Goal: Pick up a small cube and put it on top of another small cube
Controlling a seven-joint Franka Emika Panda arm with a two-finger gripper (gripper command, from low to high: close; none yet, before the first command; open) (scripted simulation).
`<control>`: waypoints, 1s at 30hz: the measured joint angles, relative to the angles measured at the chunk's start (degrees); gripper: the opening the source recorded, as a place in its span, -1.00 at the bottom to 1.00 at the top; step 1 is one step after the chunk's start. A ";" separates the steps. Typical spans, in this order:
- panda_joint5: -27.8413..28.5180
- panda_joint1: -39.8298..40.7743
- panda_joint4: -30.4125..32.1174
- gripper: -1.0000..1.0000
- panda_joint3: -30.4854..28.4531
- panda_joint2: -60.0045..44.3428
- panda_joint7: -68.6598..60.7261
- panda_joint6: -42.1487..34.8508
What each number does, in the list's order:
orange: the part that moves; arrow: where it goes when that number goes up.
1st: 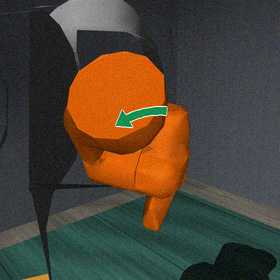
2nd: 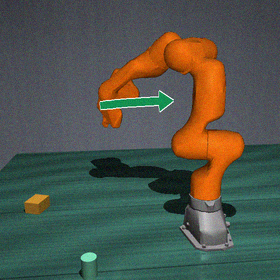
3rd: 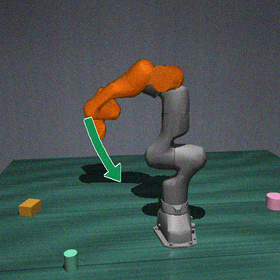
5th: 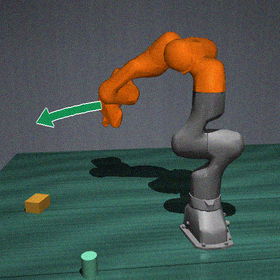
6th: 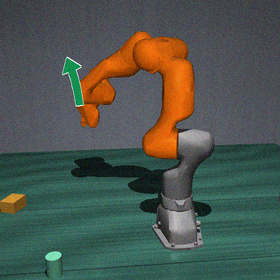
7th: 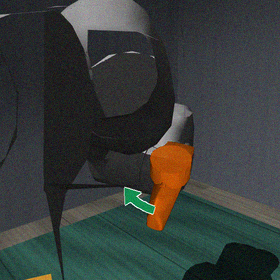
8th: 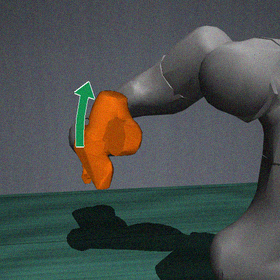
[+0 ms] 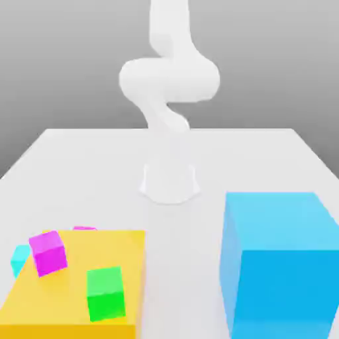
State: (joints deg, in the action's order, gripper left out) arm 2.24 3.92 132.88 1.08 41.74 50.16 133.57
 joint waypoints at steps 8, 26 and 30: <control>7.06 11.73 3.46 0.00 1.75 -13.49 13.88 5.48; 9.49 29.22 11.43 0.00 -5.44 -42.12 35.03 18.70; 3.35 32.02 13.41 0.00 -5.85 -47.82 34.94 22.12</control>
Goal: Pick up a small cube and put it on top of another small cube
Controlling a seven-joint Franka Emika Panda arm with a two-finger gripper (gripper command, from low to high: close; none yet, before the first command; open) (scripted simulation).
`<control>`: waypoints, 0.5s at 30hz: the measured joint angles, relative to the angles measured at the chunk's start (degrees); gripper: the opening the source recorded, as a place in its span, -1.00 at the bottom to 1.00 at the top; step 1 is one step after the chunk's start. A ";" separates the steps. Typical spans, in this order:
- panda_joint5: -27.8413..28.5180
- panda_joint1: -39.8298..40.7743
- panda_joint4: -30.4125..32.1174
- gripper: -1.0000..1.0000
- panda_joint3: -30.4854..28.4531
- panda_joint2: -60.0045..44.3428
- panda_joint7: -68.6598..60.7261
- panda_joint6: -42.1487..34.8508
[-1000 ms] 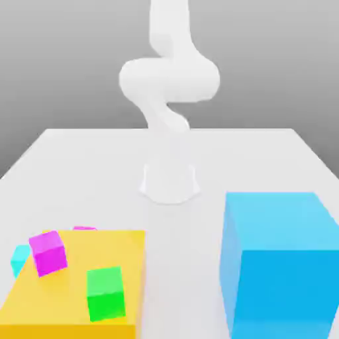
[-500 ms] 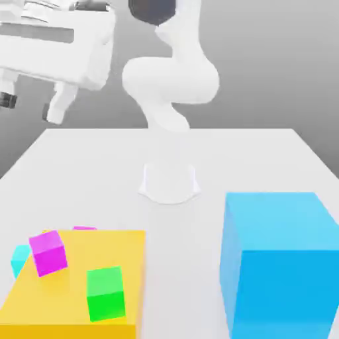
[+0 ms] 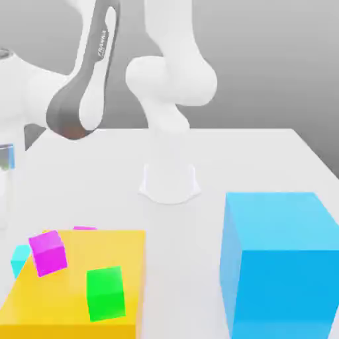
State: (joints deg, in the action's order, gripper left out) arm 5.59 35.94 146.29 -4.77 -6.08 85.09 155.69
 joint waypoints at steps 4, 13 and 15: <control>-7.25 2.97 0.98 0.00 1.23 -5.88 -1.99 3.94; -9.14 4.33 -0.54 -1.00 2.68 -15.12 -3.06 11.37; -9.15 4.42 -0.68 -1.00 2.78 -15.97 -3.09 12.04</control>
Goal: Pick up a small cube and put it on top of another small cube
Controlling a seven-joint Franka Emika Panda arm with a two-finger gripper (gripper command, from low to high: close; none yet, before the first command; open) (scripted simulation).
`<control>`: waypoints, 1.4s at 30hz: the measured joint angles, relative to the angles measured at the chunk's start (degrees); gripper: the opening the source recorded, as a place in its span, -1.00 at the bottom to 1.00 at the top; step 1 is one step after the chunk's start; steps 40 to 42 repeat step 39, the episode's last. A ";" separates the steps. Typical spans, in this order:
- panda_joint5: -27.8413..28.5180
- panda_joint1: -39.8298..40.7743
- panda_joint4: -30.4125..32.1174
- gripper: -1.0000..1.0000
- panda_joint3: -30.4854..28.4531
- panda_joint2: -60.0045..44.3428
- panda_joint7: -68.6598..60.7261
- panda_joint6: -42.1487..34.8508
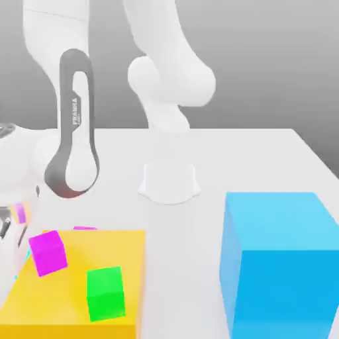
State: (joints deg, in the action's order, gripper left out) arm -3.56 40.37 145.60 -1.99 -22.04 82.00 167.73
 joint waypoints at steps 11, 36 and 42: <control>8.30 -3.62 3.71 -1.00 -2.27 17.89 15.45 -12.71; 4.00 -2.30 21.88 1.00 3.45 22.99 73.68 -1.10; 4.00 -2.47 21.88 1.00 3.45 22.99 73.68 -1.10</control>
